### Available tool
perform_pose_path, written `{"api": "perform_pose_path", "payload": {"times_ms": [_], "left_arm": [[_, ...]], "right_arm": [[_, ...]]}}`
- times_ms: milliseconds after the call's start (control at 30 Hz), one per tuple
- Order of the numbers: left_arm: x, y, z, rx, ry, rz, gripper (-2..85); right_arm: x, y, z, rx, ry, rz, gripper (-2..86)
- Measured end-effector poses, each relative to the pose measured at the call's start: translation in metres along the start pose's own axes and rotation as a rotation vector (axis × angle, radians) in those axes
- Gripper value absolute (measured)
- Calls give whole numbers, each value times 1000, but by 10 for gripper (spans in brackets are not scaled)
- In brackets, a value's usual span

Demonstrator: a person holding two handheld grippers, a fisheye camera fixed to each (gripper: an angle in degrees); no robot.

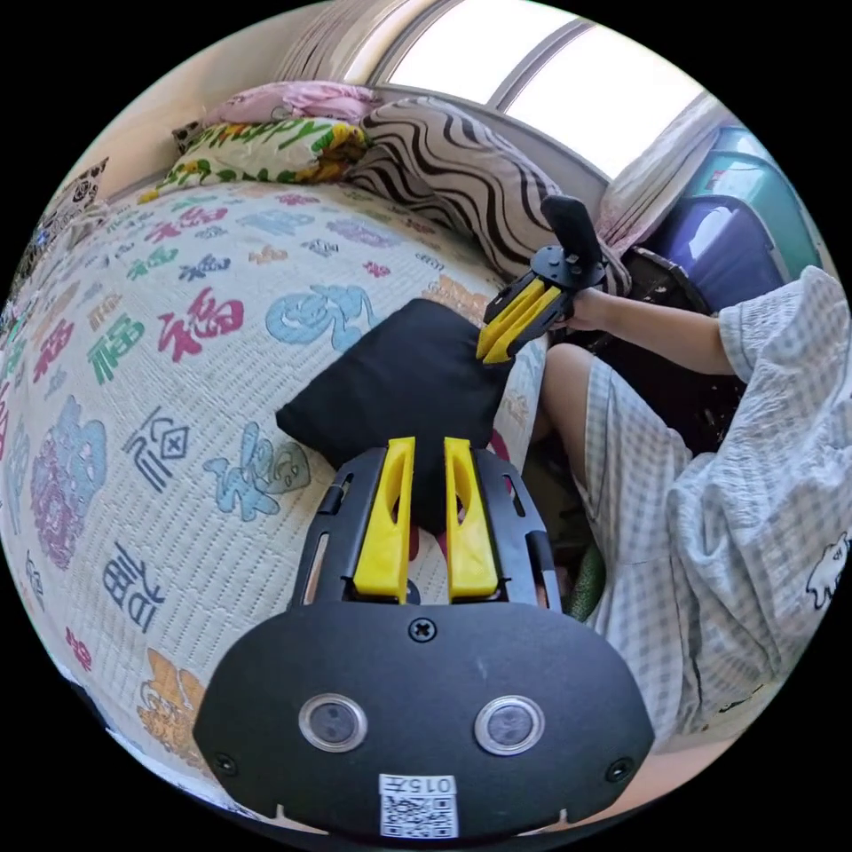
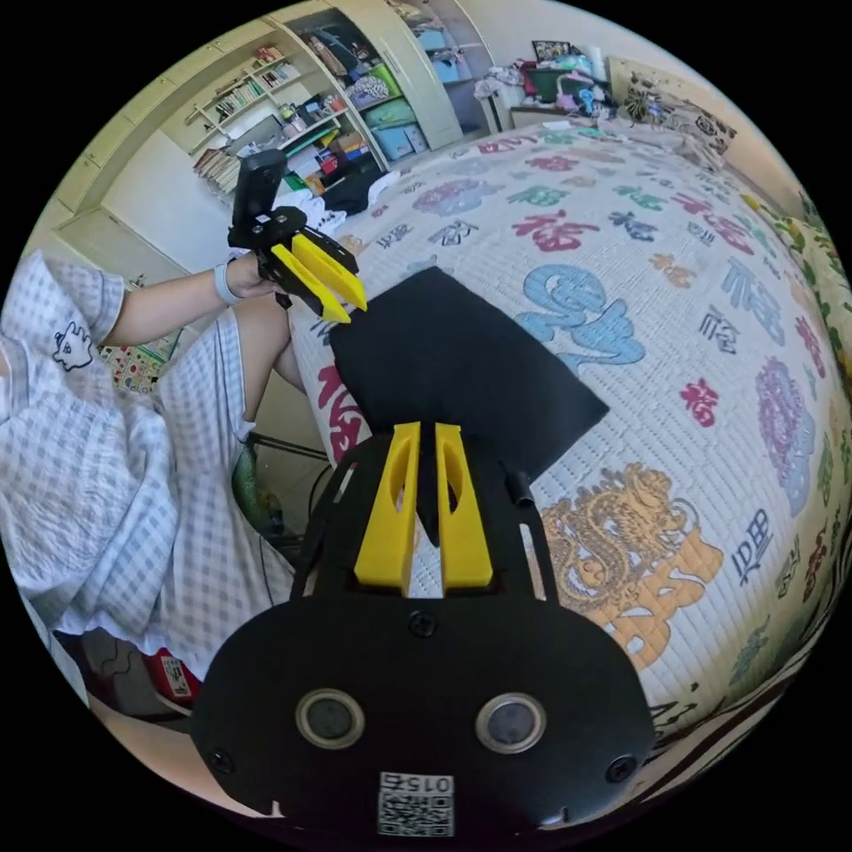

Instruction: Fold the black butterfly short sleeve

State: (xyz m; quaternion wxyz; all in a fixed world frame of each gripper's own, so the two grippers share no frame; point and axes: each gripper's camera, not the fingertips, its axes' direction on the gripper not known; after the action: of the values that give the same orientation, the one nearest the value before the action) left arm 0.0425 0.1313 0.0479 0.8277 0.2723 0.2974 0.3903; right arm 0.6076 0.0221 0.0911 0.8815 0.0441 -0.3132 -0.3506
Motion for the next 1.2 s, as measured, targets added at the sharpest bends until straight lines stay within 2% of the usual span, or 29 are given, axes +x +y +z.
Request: {"api": "perform_pose_path", "payload": {"times_ms": [100, 233, 633, 767, 900, 967, 1067, 1200], "left_arm": [[-1, 13, 12, 12, 0, -44, 40], [2, 23, 23, -15, -63, -45, 12], [-35, 36, 14, -31, -32, -100, 3], [-71, 44, -17, 86, 95, -247, 28], [-122, 46, -49, 237, 89, -440, 85], [-159, 43, -50, 265, 110, -547, 94], [-200, 45, -33, 266, 267, -693, 92], [-226, 57, -26, 287, 343, -801, 59]], "right_arm": [[2, 8, 21, -103, 8, -11, 5], [11, 21, 25, -79, -1, 62, -5], [52, 60, 5, -67, -105, 136, -4], [75, 79, -20, 57, -183, 209, 14], [109, 87, -52, 230, -118, 366, 68], [140, 87, -58, 310, -171, 485, 83], [174, 83, -48, 311, -244, 578, 83], [201, 86, -33, 289, -367, 654, 35]]}}
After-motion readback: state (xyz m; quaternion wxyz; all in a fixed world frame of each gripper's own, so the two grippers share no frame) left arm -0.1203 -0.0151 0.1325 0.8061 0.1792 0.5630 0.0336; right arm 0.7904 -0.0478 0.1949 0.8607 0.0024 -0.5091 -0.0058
